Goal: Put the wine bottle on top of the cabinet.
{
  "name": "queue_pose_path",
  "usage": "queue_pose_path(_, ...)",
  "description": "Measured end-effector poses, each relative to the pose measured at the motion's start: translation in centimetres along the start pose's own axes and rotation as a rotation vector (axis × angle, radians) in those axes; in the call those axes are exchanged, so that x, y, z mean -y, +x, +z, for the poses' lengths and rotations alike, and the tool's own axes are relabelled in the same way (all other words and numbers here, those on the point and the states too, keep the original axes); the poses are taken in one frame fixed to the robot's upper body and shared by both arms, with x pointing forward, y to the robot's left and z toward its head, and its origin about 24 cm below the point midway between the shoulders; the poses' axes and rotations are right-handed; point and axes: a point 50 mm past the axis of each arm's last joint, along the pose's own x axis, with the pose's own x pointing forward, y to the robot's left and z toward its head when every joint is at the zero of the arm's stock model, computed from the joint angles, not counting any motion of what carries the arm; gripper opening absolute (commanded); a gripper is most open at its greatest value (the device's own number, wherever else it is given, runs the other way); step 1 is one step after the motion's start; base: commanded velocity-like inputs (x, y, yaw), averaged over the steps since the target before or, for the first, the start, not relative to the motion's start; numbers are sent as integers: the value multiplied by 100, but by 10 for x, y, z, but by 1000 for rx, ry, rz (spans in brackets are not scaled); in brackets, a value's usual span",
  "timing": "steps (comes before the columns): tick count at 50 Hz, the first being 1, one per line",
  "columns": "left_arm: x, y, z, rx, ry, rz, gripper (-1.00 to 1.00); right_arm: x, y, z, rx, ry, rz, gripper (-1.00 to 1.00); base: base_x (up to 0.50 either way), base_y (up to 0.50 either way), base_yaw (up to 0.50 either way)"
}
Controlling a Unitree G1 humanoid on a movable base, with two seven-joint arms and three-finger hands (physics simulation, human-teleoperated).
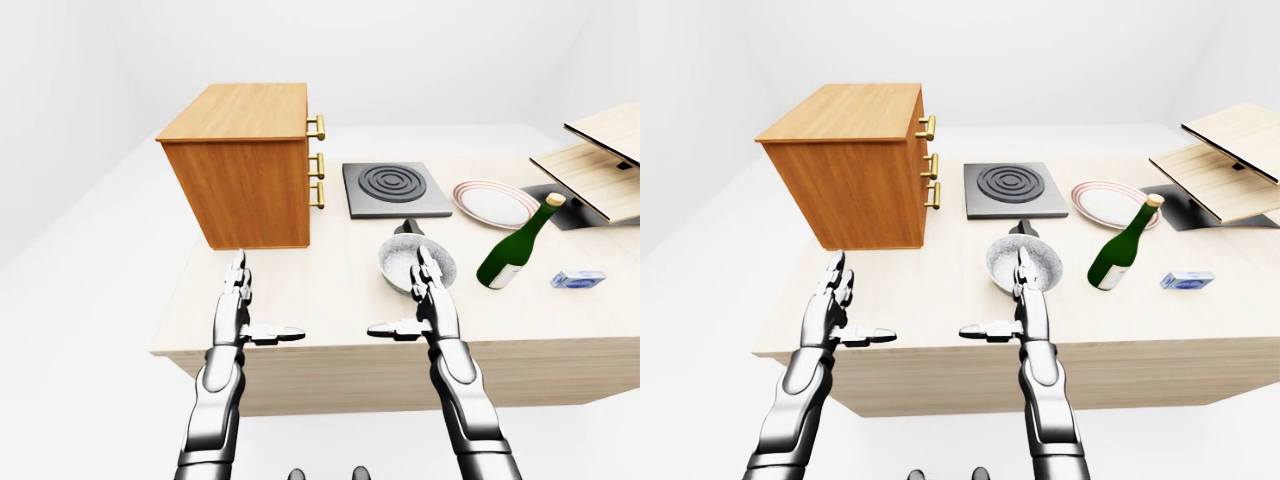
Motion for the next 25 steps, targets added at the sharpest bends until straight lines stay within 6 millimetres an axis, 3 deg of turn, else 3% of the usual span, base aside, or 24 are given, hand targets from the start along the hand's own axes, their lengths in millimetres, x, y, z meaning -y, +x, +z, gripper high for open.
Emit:
queue_pose_path(13,1,0,0,-1,-1,0,100,0,0,1,1,-5,0,100,1,0,0)
queue_pose_path(25,1,0,0,-3,-2,1,100,-1,-2,1,4,-2,10,100,50,0,0)
